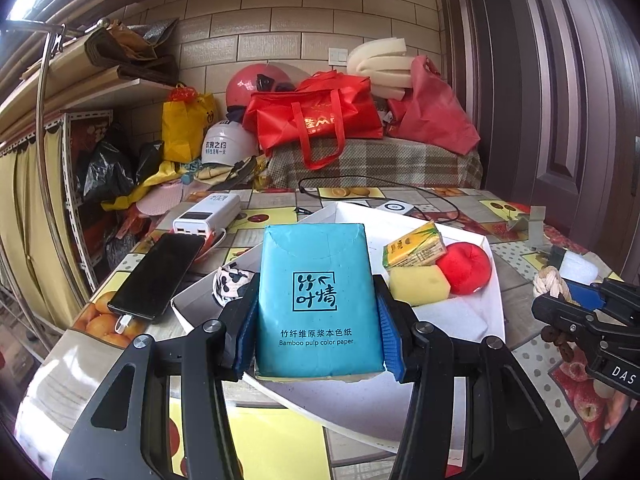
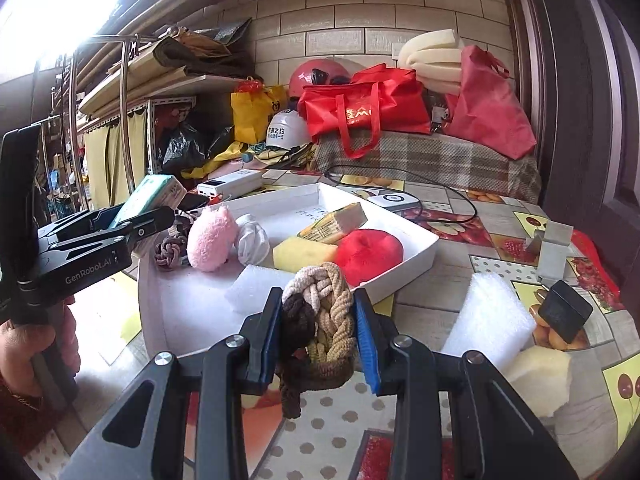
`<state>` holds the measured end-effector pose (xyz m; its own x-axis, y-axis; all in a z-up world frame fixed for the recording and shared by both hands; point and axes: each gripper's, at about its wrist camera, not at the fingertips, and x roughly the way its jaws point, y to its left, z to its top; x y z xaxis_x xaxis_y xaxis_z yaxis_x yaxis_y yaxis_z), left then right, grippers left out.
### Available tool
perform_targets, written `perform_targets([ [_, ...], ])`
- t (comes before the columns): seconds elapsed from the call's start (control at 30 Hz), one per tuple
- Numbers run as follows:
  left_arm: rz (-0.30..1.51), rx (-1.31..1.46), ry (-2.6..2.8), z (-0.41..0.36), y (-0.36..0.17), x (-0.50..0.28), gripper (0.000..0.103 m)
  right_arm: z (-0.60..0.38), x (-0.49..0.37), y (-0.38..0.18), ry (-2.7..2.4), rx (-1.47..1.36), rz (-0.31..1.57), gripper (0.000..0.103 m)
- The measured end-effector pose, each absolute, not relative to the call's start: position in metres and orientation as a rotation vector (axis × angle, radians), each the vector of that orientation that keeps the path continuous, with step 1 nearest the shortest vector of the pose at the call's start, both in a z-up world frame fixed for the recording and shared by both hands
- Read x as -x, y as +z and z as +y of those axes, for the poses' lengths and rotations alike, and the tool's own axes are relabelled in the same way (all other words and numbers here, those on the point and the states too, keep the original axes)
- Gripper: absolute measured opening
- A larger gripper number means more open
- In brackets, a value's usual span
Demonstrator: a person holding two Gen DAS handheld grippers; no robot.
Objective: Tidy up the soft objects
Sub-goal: 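Carry the teal tissue pack and knotted rope into the white box and release both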
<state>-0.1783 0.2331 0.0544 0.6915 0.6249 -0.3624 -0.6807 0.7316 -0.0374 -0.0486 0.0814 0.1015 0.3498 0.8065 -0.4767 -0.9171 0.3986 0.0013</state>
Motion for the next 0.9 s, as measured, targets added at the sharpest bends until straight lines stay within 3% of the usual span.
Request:
perform_targets([
  [0.5, 0.481, 0.201, 0.619, 0.252, 0.045, 0.150, 0.051, 0.144, 0.061, 0.095, 1.224, 0.362, 0.475, 0.035],
  [0.9, 0.538, 0.195, 0.663, 0.278, 0.040, 0.123, 0.051, 0.189, 0.047, 0.075, 1.245, 0.474, 0.624, 0.034],
])
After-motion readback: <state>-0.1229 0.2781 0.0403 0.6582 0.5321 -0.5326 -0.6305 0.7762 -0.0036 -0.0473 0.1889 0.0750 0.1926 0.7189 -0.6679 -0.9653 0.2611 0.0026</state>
